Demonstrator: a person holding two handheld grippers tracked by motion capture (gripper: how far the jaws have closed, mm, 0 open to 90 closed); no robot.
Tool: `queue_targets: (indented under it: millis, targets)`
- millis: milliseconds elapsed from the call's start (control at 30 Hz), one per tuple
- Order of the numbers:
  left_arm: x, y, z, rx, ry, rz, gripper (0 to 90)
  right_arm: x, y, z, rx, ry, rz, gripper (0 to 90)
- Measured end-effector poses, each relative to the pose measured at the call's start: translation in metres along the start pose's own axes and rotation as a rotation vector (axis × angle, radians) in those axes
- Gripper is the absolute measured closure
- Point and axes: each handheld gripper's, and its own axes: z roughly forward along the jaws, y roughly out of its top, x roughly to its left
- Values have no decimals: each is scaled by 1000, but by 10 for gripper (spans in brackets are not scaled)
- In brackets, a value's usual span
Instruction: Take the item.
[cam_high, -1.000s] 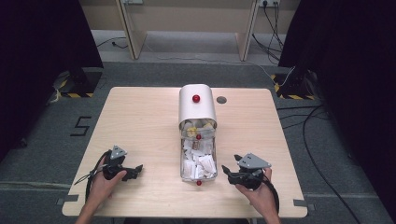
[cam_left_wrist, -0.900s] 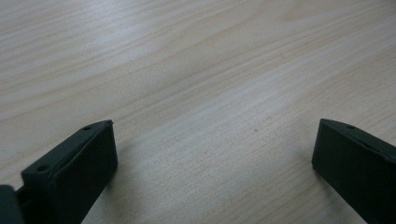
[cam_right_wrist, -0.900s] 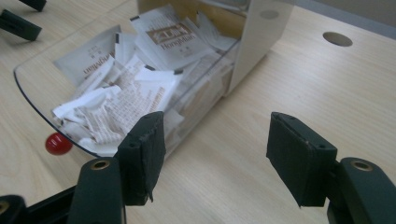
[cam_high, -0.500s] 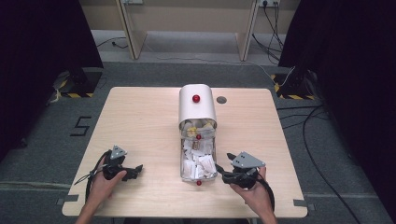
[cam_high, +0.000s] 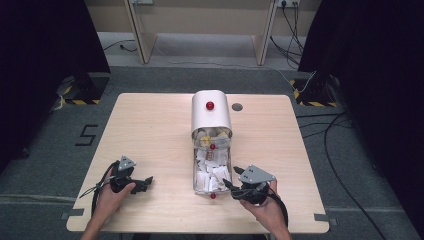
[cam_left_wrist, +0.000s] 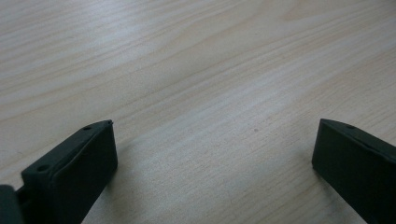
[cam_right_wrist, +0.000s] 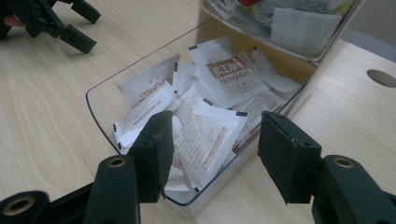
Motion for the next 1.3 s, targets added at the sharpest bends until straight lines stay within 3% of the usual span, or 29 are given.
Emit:
queue_targets:
  millis: [700,1300]
  targets:
    - [0,0,0,0,-1,0,0,11,1,21,34,54,-75,601]
    - [0,0,0,0,0,0,0,11,-8,34,73,44,-100,637]
